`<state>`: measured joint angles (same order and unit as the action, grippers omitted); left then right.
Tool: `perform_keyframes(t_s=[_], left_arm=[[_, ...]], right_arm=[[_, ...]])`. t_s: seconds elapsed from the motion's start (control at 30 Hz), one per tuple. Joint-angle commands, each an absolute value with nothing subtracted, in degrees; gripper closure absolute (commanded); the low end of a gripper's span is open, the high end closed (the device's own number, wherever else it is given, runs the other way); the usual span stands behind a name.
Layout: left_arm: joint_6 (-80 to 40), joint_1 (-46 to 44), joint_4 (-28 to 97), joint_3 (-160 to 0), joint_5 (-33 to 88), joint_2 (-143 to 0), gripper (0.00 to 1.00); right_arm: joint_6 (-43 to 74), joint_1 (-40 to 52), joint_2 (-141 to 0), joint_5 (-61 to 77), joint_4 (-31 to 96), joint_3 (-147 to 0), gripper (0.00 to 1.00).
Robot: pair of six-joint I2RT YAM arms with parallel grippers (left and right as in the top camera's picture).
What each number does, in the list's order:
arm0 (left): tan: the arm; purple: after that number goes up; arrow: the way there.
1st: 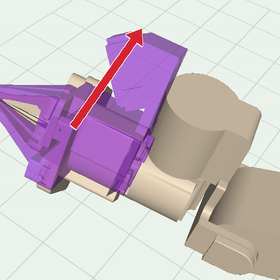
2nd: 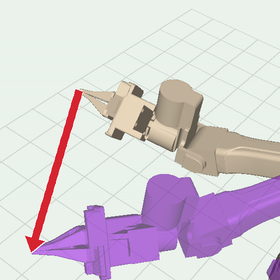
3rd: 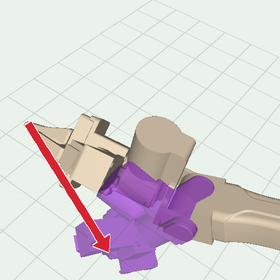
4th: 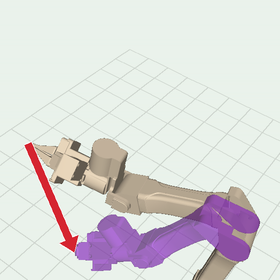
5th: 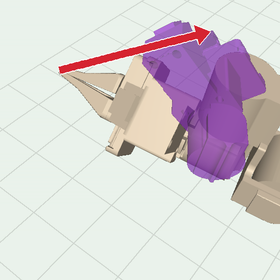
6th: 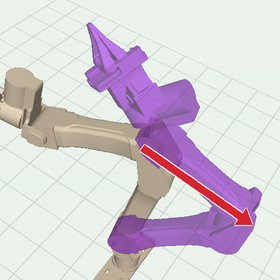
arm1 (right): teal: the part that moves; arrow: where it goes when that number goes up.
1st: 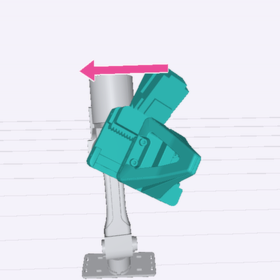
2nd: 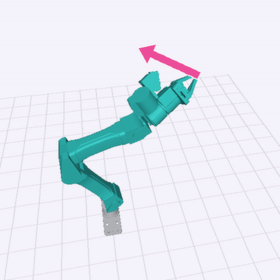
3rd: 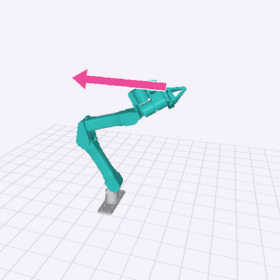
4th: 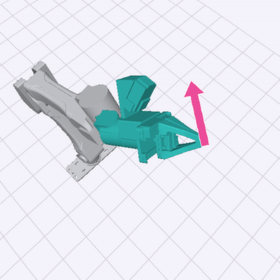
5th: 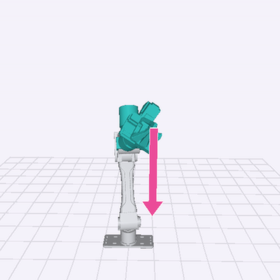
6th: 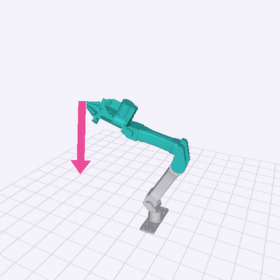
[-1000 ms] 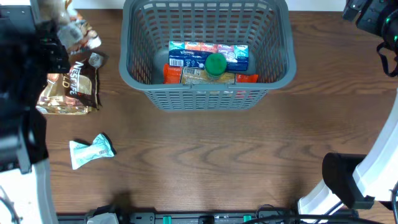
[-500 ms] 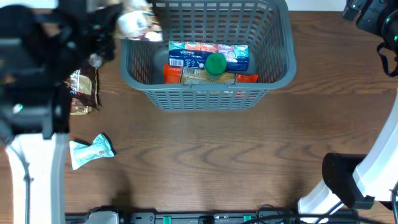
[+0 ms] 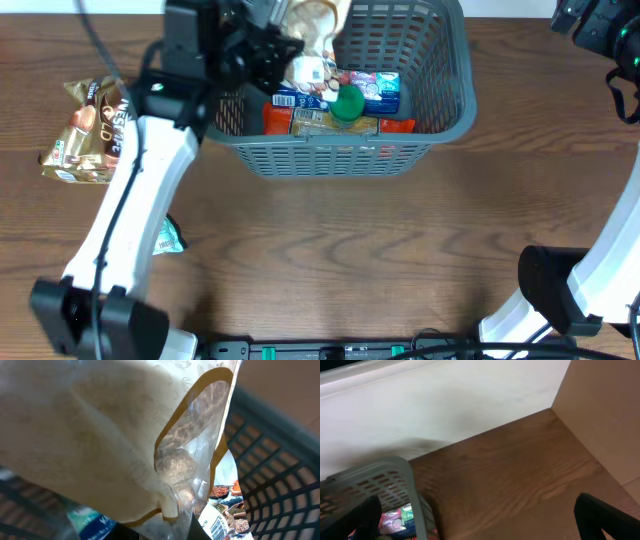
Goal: Pack container
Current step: 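Lift the tan coffee bag with the left gripper and carry it over the basket, then drop the tan bag into the basket and withdraw the left gripper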
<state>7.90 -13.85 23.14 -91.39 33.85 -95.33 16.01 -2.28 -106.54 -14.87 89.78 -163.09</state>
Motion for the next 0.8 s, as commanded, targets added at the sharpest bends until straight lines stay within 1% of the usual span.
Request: perform_keyframes(t_s=[0.0, 0.07, 0.23, 0.4, 0.43, 0.47, 0.5, 0.53, 0.57, 0.6, 0.77], left_arm=[[8.05, -14.2, 23.99, -91.79, 31.4, -97.49, 0.94], [8.08, -14.17, 24.82, -91.74, 31.16, -98.43, 0.94], [8.08, -14.17, 27.29, -91.74, 26.17, -98.8, 0.94], [8.05, -14.24, 28.93, -91.74, 25.91, -98.8, 0.94], [8.03, -14.24, 29.23, -91.74, 25.93, -98.8, 0.87], [8.03, -14.24, 29.5, -91.74, 26.06, -98.8, 0.61], [8.01, -14.24, 29.56, -91.74, 26.48, -98.78, 0.39], [7.99, -14.24, 29.56, -91.74, 26.63, -98.67, 0.14], [8.01, -14.24, 29.56, -91.74, 26.76, -98.48, 0.03], [8.01, -14.24, 29.54, -91.74, 26.83, -98.24, 0.01], [8.03, -14.22, 27.79, -91.77, 26.92, -95.02, 0.01]], right_arm=[[16.69, -2.59, -106.13, -14.96, 89.84, -163.76, 0.01], [16.69, -2.59, -106.13, -14.96, 89.84, -163.76, 0.01], [16.69, -2.59, -106.13, -14.96, 89.84, -163.76, 0.01], [16.69, -2.59, -106.13, -14.96, 89.84, -163.76, 0.01], [16.69, -2.59, -106.13, -14.96, 89.84, -163.76, 0.01], [16.69, -2.59, -106.13, -14.96, 89.84, -163.76, 0.01], [16.69, -2.59, -106.13, -14.96, 89.84, -163.76, 0.01], [16.69, -2.59, -106.13, -14.96, 89.84, -163.76, 0.01], [16.69, -2.59, -106.13, -14.96, 89.84, -163.76, 0.01], [16.69, -2.59, -106.13, -14.96, 89.84, -163.76, 0.01], [16.69, -2.59, -106.13, -14.96, 89.84, -163.76, 0.01]])
